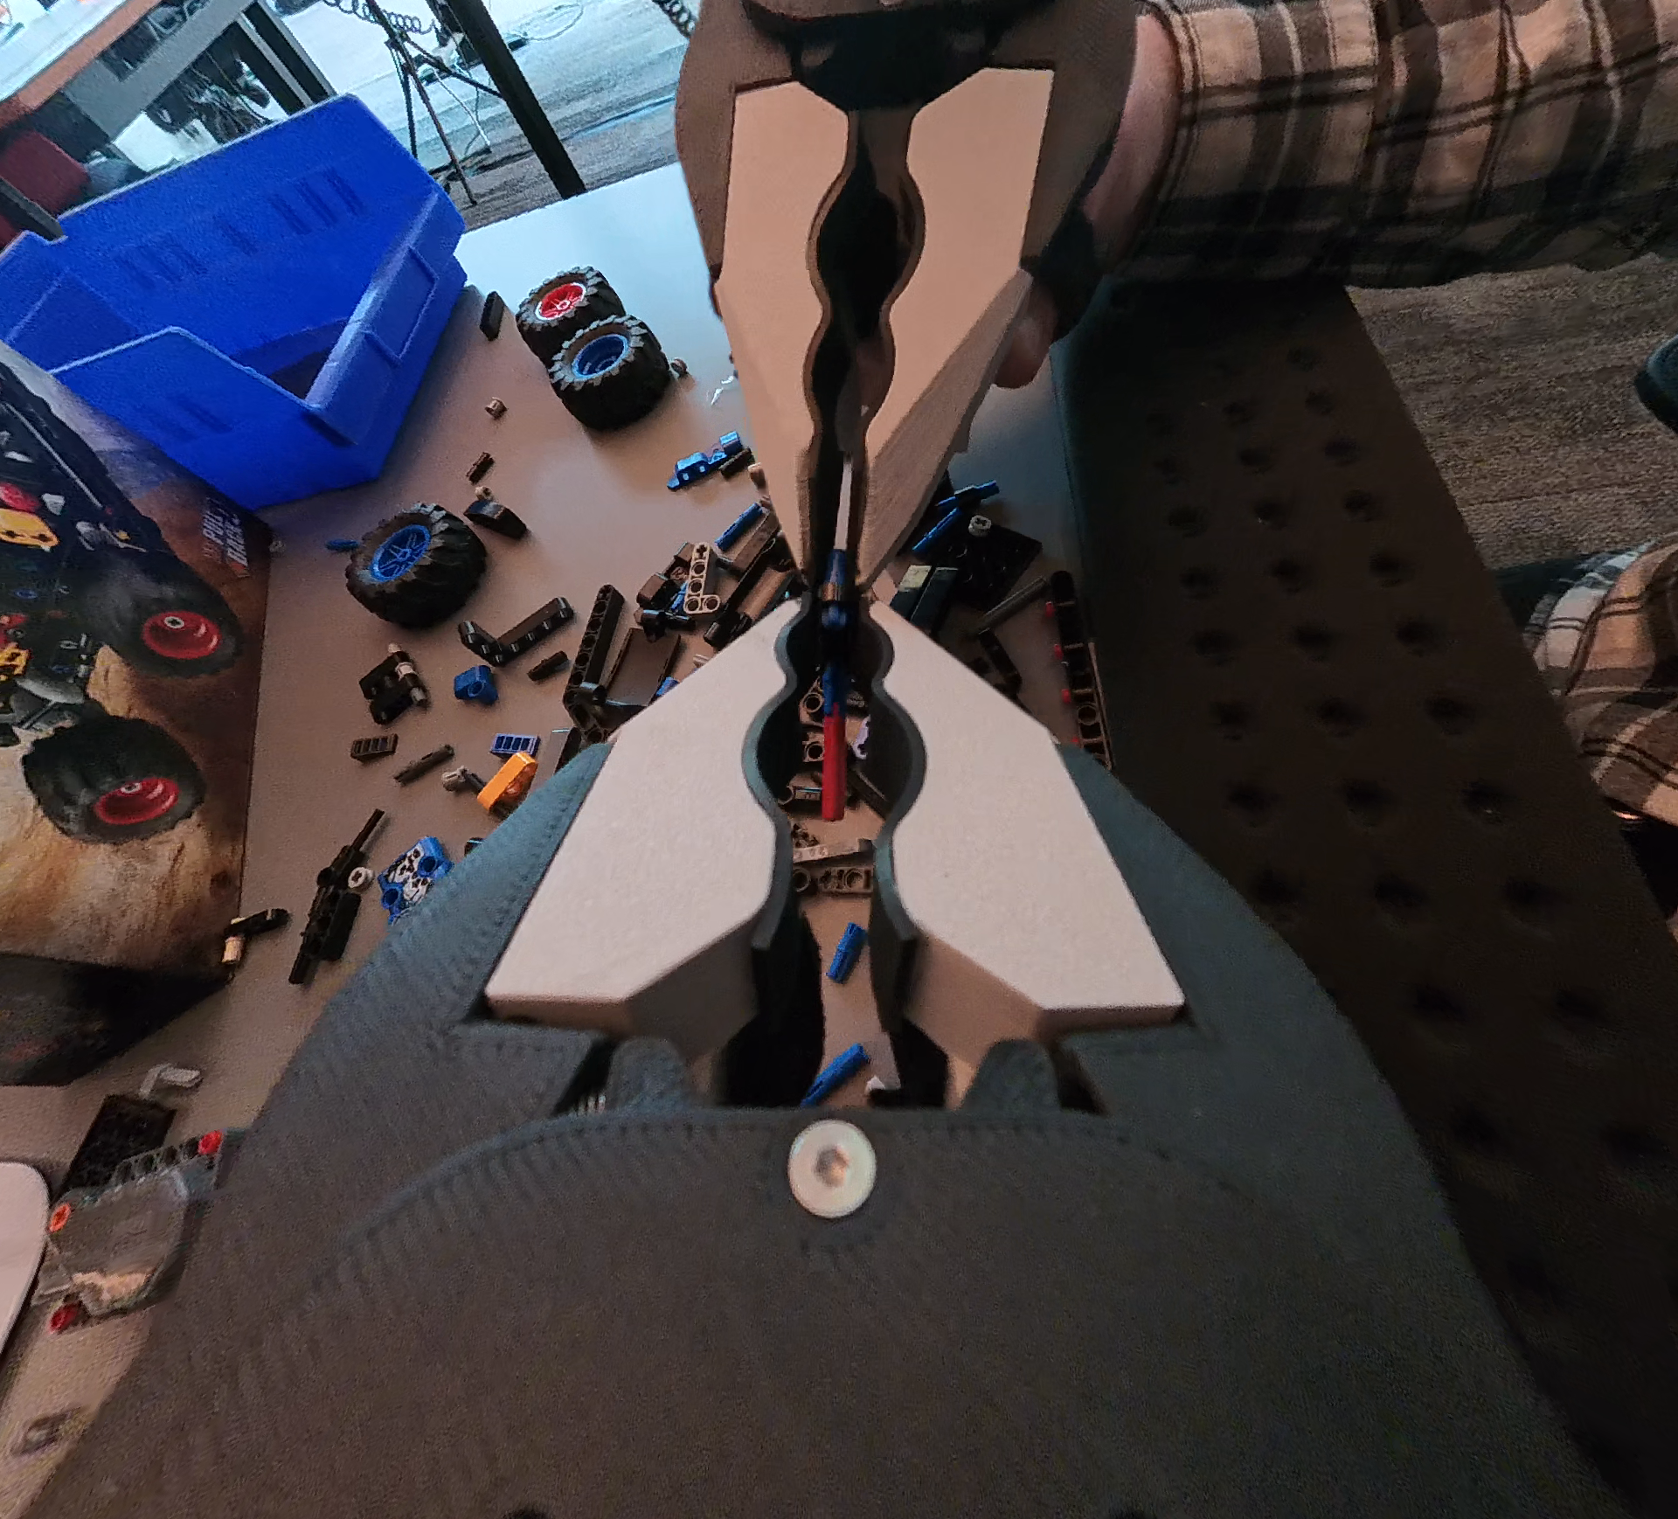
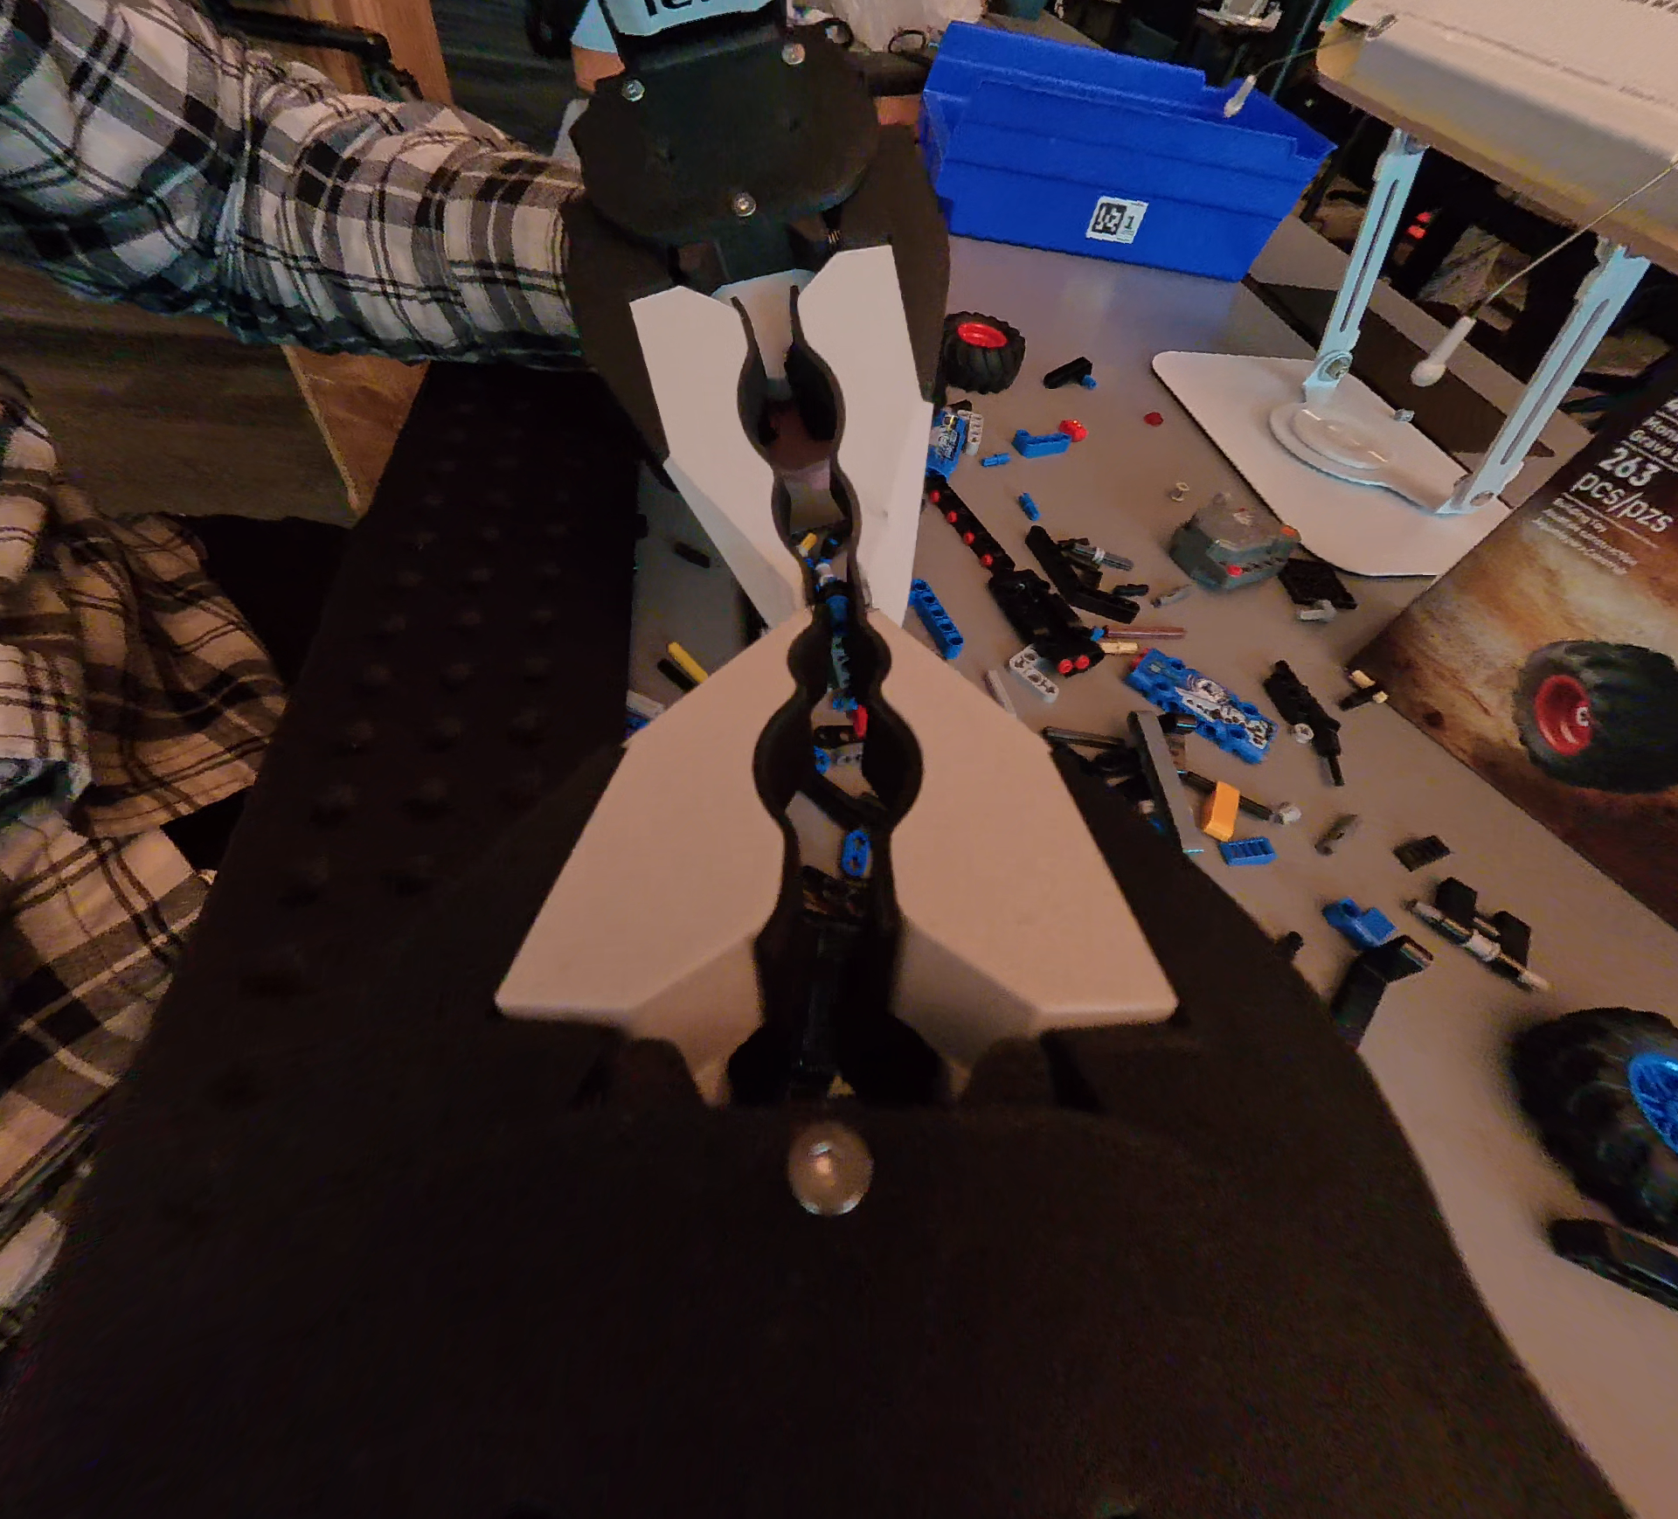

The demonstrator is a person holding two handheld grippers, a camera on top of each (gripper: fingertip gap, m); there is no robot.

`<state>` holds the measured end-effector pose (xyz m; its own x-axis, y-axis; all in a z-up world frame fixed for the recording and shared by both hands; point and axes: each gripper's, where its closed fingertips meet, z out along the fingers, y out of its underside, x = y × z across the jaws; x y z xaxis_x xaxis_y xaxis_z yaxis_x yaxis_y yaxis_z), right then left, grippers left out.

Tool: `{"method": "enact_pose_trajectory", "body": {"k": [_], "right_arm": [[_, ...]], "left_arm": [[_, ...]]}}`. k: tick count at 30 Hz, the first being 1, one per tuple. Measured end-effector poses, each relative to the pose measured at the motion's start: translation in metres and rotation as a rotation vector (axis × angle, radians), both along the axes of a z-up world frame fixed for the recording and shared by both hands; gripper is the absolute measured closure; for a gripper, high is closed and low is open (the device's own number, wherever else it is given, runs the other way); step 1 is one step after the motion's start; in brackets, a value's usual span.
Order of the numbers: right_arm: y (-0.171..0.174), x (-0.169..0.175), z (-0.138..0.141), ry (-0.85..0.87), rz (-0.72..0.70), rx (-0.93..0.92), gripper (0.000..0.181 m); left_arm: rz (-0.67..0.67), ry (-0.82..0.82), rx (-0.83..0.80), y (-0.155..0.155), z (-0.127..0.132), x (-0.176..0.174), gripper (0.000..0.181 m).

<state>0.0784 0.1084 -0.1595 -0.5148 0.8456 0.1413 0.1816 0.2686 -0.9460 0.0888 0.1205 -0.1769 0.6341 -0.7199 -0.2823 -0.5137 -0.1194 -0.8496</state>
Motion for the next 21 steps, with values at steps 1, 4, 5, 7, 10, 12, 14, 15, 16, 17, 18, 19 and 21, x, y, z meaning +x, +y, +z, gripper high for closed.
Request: {"method": "enact_pose_trajectory", "body": {"k": [1,4,5,7,10,12,14,15,16,17,18,19,21], "right_arm": [[0.000,0.000,0.001,0.004,0.000,0.002,0.180],[0.000,0.001,0.006,0.014,0.007,-0.031,0.180],[0.000,0.002,0.008,0.024,0.007,-0.046,0.180],[-0.001,0.005,0.013,0.033,0.029,-0.066,0.180],[-0.001,0.008,0.021,0.067,0.044,-0.100,0.180],[-0.001,0.011,0.025,0.077,0.055,-0.125,0.181],[0.002,0.010,0.022,0.070,0.035,-0.099,0.180],[0.004,0.009,0.021,0.066,0.022,-0.095,0.180],[0.006,0.007,0.018,0.059,0.009,-0.081,0.180],[0.008,0.006,0.016,0.050,0.000,-0.053,0.180],[0.008,0.007,0.015,0.052,-0.002,-0.036,0.180],[0.008,0.007,0.015,0.053,-0.004,-0.031,0.180],[0.010,0.005,0.008,0.036,-0.032,0.032,0.180]], "left_arm": [[-0.002,-0.008,-0.003,0.000,0.000,0.000,0.177],[-0.006,-0.029,0.020,-0.001,0.007,0.000,0.176],[-0.007,-0.038,0.035,-0.001,0.010,0.000,0.176],[-0.024,-0.049,0.060,-0.005,0.016,0.001,0.177],[-0.042,-0.134,0.069,-0.008,0.027,0.002,0.177],[-0.045,-0.174,0.080,-0.008,0.033,0.005,0.177],[-0.050,-0.189,0.054,-0.006,0.029,0.004,0.177],[-0.046,-0.202,0.043,-0.004,0.028,0.002,0.177],[-0.036,-0.183,0.045,-0.002,0.026,0.001,0.177],[-0.028,-0.138,0.079,-0.002,0.025,0.001,0.177],[-0.027,-0.120,0.101,-0.003,0.028,0.002,0.177],[-0.021,-0.125,0.104,-0.003,0.029,0.002,0.178],[-0.013,-0.137,0.108,-0.003,0.028,0.001,0.178]]}}
